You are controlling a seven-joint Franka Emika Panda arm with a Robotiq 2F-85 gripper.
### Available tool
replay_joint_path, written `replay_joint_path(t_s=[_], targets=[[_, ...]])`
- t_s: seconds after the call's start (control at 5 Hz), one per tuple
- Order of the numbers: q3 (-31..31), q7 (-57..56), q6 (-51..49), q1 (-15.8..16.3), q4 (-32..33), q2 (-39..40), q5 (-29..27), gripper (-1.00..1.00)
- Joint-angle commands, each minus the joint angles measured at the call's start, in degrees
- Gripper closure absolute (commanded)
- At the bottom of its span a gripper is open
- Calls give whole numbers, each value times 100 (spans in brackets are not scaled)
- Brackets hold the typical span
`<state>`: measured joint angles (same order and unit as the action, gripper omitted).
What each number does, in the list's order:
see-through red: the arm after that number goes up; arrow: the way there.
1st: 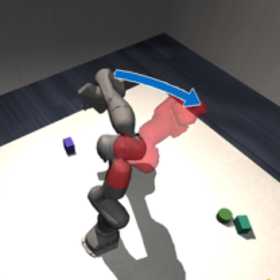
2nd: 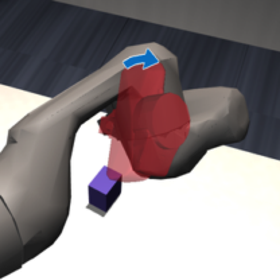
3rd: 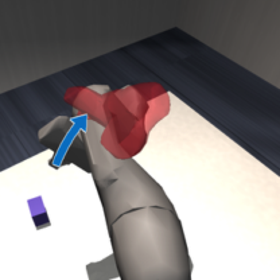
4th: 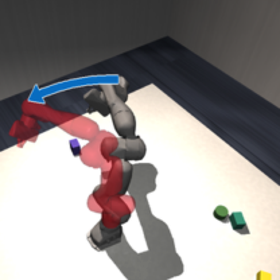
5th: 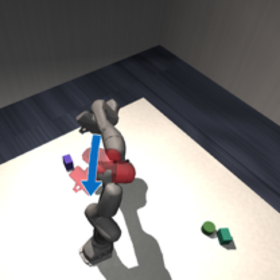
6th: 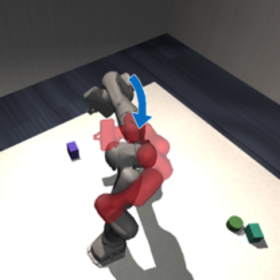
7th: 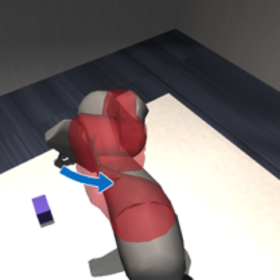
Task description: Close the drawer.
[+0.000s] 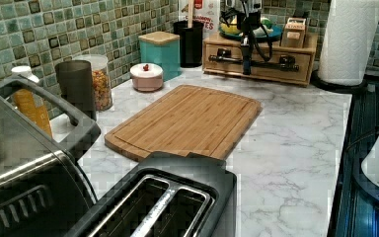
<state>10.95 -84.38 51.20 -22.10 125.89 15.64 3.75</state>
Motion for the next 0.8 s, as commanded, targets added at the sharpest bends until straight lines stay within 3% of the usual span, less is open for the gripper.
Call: replay_joint_path(t_s=[0.2,0.8], targets=[[733,111,1216,-577,63,-1020,300,100],[795,106,1217,-512,63,-1018,287,100]])
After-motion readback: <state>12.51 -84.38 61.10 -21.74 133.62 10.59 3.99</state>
